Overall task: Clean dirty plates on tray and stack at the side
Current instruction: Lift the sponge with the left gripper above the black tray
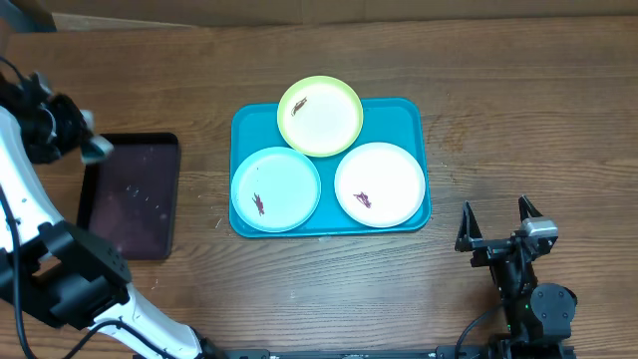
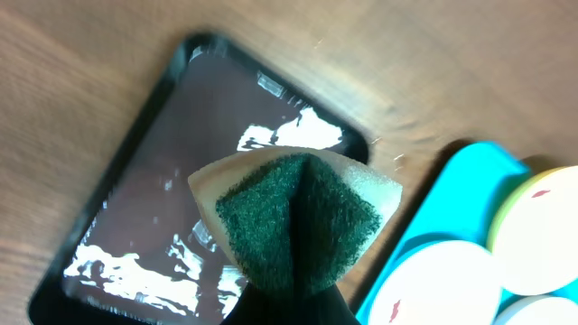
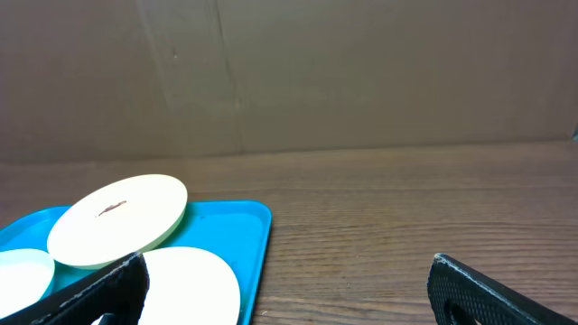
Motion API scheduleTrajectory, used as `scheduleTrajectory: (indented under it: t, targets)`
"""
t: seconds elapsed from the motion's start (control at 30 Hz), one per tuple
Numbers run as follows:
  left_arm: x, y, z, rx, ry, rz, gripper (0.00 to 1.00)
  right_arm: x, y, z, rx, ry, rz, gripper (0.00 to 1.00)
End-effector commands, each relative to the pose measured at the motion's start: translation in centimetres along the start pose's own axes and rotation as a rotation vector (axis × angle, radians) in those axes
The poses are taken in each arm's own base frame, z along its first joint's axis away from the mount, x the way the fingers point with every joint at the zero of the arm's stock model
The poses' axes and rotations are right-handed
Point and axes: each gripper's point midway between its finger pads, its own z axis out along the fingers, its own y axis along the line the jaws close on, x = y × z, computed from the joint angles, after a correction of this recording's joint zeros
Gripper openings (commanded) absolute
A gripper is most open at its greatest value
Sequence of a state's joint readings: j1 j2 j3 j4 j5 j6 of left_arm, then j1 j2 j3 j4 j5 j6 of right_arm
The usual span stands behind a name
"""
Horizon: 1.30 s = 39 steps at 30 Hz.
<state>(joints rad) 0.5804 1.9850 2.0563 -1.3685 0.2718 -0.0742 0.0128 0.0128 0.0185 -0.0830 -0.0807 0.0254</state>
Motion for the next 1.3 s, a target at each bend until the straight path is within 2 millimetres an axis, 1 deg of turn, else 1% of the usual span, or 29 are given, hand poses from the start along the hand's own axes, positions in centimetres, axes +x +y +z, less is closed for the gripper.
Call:
scheduleTrajectory:
  t: [0.0, 0.03, 0.13, 0.17, 0.23, 0.27, 0.33, 0.37, 0.43, 0.47, 0.53, 0.6, 0.67, 0.73, 0.77, 0.8, 0.83, 0.87, 0.93, 1.0, 1.03, 1.07, 1.13, 1.2, 1.27]
  targets:
    - [0.1, 0.0, -0.2, -0.031, -0.007, 0.029, 0.04, 0.2, -0.1, 0.0, 0.004, -0.003, 0.000, 1.00]
    - [0.5, 0.4, 0.5, -0.052, 0.009, 0.028, 0.04, 0.2, -0.1, 0.0, 0.004, -0.003, -0.001, 1.00]
    - [2.3, 1.7, 4.6, -0.069, 0.076, 0.017, 0.04, 0.2, -0.1, 0.0, 0.004, -0.003, -0.001, 1.00]
    - [3.3, 2.2, 6.2, -0.071, 0.102, 0.012, 0.04, 0.2, -0.1, 0.0, 0.004, -0.003, -0.001, 1.00]
    - [5.0, 2.9, 8.3, -0.074, 0.148, 0.002, 0.04, 0.2, -0.1, 0.0, 0.004, -0.003, -0.001, 1.00]
    - [5.5, 3.1, 8.8, -0.077, 0.162, 0.001, 0.04, 0.2, -0.1, 0.0, 0.004, -0.003, -0.001, 1.00]
    - [5.8, 3.3, 9.0, -0.079, 0.168, 0.006, 0.04, 0.2, -0.1, 0.0, 0.004, -0.003, -0.001, 1.00]
    - [5.6, 3.3, 8.8, -0.079, 0.163, 0.007, 0.04, 0.2, -0.1, 0.0, 0.004, -0.003, -0.001, 1.00]
    - [4.8, 3.0, 7.2, -0.078, 0.148, 0.006, 0.04, 0.2, -0.1, 0.0, 0.004, -0.003, -0.001, 1.00]
    - [4.2, 2.5, 6.2, -0.068, 0.134, 0.008, 0.04, 0.2, -0.1, 0.0, 0.004, -0.003, -0.001, 1.00]
    - [2.6, 0.5, 3.5, -0.004, 0.086, 0.019, 0.04, 0.2, -0.1, 0.0, 0.004, -0.003, -0.001, 1.00]
    - [0.9, -2.1, 0.2, 0.090, 0.021, 0.039, 0.04, 0.2, -0.1, 0.0, 0.004, -0.003, -0.001, 1.00]
    - [-0.4, -4.6, -3.0, 0.174, -0.044, 0.068, 0.04, 0.2, -0.1, 0.0, 0.004, -0.003, -0.001, 1.00]
    - [-1.1, -6.1, -5.3, 0.220, -0.093, 0.093, 0.04, 0.2, -0.1, 0.0, 0.004, -0.003, -0.001, 1.00]
    - [-1.3, -6.5, -6.0, 0.221, -0.110, 0.106, 0.04, 0.2, -0.1, 0.0, 0.004, -0.003, -0.001, 1.00]
    - [-1.3, -6.5, -6.1, 0.205, -0.116, 0.115, 0.04, 0.2, -0.1, 0.0, 0.004, -0.003, -0.001, 1.00]
    - [-1.3, -6.1, -5.9, 0.167, -0.113, 0.117, 0.04, 0.2, -0.1, 0.0, 0.004, -0.003, -0.001, 1.00]
    - [-1.2, -5.3, -5.3, 0.107, -0.105, 0.116, 0.04, 0.2, -0.1, 0.0, 0.004, -0.003, -0.001, 1.00]
    - [-0.9, -2.9, -3.1, -0.053, -0.073, 0.094, 0.04, 0.2, -0.1, 0.0, 0.004, -0.003, -0.001, 1.00]
    - [0.2, -0.1, -0.2, -0.193, -0.020, 0.024, 0.04, 0.2, -0.1, 0.0, 0.004, -0.003, 0.000, 1.00]
    - [0.6, 0.5, 1.1, -0.214, -0.001, 0.003, 0.04, 0.2, -0.1, 0.0, 0.004, -0.003, -0.001, 1.00]
    - [1.5, 1.1, 3.0, -0.221, 0.032, -0.010, 0.04, 0.2, -0.1, 0.0, 0.004, -0.003, -0.001, 1.00]
    - [3.4, 1.8, 6.1, -0.208, 0.095, -0.020, 0.04, 0.2, -0.1, 0.0, 0.004, -0.003, -0.001, 1.00]
    - [4.9, 2.2, 7.9, -0.193, 0.139, -0.014, 0.04, 0.2, -0.1, 0.0, 0.004, -0.003, -0.001, 1.00]
    - [5.6, 2.5, 8.6, -0.194, 0.161, 0.001, 0.04, 0.2, -0.1, 0.0, 0.004, -0.003, -0.001, 1.00]
